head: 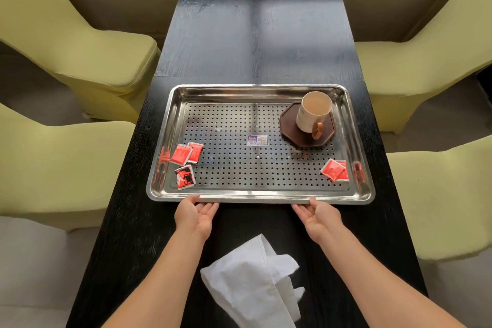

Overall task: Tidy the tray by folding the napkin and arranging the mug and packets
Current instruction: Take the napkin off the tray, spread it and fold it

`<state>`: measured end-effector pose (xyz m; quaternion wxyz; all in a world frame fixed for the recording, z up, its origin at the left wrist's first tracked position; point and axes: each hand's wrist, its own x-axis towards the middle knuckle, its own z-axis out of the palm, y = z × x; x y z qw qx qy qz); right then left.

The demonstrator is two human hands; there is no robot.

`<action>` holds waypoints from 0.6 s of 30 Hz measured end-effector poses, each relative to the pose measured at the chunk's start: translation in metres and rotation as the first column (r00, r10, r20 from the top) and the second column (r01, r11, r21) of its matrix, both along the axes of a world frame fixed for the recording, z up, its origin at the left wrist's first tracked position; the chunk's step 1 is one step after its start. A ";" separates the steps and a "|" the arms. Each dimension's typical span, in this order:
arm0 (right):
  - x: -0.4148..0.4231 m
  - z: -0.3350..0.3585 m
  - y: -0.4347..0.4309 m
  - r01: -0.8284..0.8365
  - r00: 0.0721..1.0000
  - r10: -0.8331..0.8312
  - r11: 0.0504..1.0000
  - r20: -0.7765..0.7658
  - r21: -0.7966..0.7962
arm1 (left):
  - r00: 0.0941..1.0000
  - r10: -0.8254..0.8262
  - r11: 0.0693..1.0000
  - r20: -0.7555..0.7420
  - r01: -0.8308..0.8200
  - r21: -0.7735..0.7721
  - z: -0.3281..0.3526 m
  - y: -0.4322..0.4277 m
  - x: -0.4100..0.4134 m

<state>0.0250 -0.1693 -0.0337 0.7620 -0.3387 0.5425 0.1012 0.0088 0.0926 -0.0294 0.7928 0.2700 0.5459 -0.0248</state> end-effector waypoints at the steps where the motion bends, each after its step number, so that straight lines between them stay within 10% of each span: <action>1: 0.001 -0.001 0.000 -0.001 1.000 0.001 1.000 0.004 0.006 | 1.000 -0.006 1.000 0.009 0.006 -0.010 0.000 0.000 0.001; 6: -0.014 0.007 0.000 -0.234 0.972 0.237 0.966 0.010 -0.112 | 0.988 -0.157 0.986 0.014 0.156 0.063 0.004 -0.001 -0.006; 8: -0.031 0.011 -0.001 -0.562 0.822 0.562 0.774 -0.092 -0.292 | 0.912 -0.394 0.883 -0.109 0.409 0.229 0.006 -0.012 -0.017; 13: -0.066 0.026 -0.001 -0.937 0.165 0.903 0.017 -0.398 -0.350 | 0.334 -0.798 -0.006 -0.502 0.829 0.560 0.021 -0.063 -0.046; 18: -0.078 0.037 0.006 -0.913 0.071 0.915 -0.101 -0.397 -0.395 | -0.172 -0.589 -0.670 -0.790 0.650 0.359 0.030 -0.091 -0.058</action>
